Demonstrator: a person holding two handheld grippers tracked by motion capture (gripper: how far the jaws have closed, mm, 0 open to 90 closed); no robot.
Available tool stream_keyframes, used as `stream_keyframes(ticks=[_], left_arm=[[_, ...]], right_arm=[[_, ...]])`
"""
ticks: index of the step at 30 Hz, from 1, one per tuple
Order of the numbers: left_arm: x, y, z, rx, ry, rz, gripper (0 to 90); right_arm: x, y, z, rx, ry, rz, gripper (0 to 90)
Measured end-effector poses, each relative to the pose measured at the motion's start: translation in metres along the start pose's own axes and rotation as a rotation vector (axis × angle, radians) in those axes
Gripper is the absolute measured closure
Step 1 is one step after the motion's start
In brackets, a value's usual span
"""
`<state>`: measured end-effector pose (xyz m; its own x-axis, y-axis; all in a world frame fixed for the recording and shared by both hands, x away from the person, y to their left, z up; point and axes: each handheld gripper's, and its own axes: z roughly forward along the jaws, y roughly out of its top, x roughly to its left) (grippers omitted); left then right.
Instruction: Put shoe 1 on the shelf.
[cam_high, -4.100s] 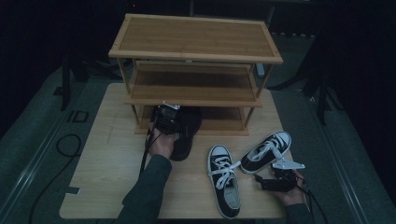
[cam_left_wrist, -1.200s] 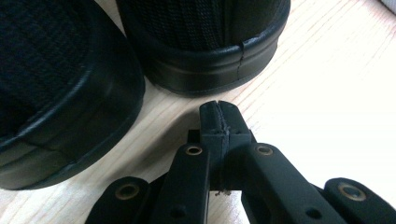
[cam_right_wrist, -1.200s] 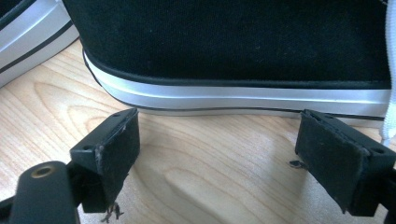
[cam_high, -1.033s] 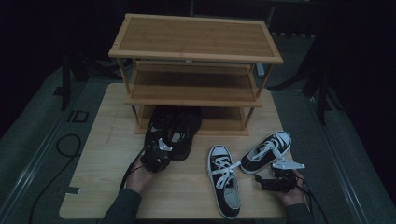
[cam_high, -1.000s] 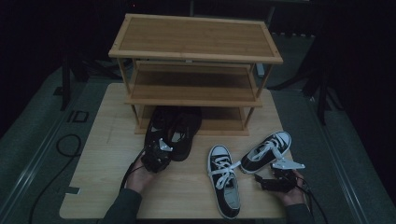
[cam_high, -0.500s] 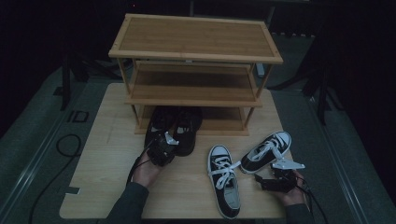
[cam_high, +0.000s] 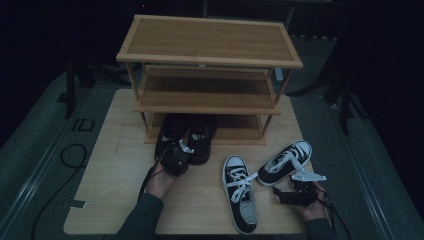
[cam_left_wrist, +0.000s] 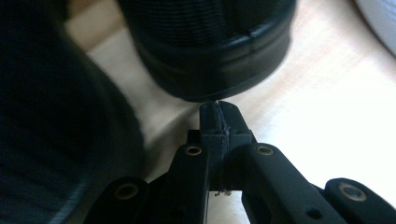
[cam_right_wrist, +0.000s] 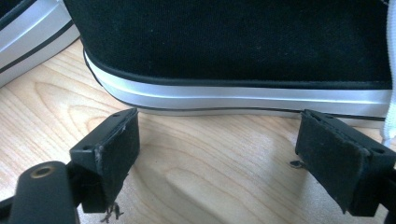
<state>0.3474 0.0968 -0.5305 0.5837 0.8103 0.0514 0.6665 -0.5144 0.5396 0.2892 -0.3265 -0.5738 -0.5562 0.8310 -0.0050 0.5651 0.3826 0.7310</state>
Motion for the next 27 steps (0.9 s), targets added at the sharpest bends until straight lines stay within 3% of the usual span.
stream_keyframes(ticks=[1,6,7,9,11,16,18,27], left_arm=[[0.001,0.002,0.000,-0.004,0.000,-0.011,89.4],[-0.005,0.004,0.000,-0.005,0.003,0.010,89.4],[-0.014,0.002,0.003,-0.002,-0.034,0.039,89.5],[-0.019,0.002,0.006,0.005,-0.053,0.059,89.5],[-0.020,0.003,0.010,0.015,-0.045,0.067,89.5],[-0.015,0.007,0.014,0.022,-0.019,0.031,89.6],[-0.009,0.009,0.015,0.024,-0.006,-0.001,89.6],[-0.007,0.025,0.025,0.032,0.026,-0.023,89.5]], right_arm=[[0.000,0.000,0.000,0.000,0.000,0.000,13.7],[0.000,0.000,0.000,-0.001,0.000,0.000,13.7],[0.000,0.000,0.000,-0.001,0.001,0.000,13.7],[0.000,0.000,0.000,0.000,0.001,0.001,13.6],[0.000,0.000,0.000,-0.001,0.001,0.001,13.7],[0.000,0.000,0.000,0.000,0.001,0.001,13.7],[0.000,0.000,0.000,0.000,0.002,0.001,13.6],[0.000,0.000,0.000,0.000,0.002,0.000,13.6]])
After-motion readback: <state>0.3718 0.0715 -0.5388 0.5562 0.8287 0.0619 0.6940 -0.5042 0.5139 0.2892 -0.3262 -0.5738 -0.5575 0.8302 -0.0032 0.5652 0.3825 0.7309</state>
